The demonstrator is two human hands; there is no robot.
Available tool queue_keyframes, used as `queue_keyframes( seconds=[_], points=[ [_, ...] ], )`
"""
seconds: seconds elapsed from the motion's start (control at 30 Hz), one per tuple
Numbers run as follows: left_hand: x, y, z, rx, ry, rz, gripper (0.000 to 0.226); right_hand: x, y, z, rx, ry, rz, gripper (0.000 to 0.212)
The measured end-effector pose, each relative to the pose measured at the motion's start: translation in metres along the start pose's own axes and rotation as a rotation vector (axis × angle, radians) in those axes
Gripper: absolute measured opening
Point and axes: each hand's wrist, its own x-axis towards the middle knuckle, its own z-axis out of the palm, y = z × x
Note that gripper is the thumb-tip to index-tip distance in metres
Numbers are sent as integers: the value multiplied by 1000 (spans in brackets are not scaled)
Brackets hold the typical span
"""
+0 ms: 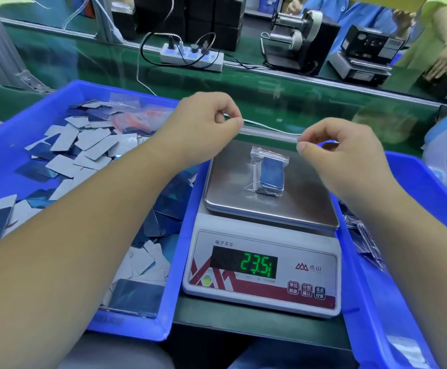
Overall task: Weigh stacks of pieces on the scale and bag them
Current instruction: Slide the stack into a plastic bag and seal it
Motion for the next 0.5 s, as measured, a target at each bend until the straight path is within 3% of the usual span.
queue_keyframes(
  seconds=[0.5],
  points=[
    [-5, -3, 8, -28, -179, 50, 19, -5, -5, 6, -56, -106, -70, 18]
  ],
)
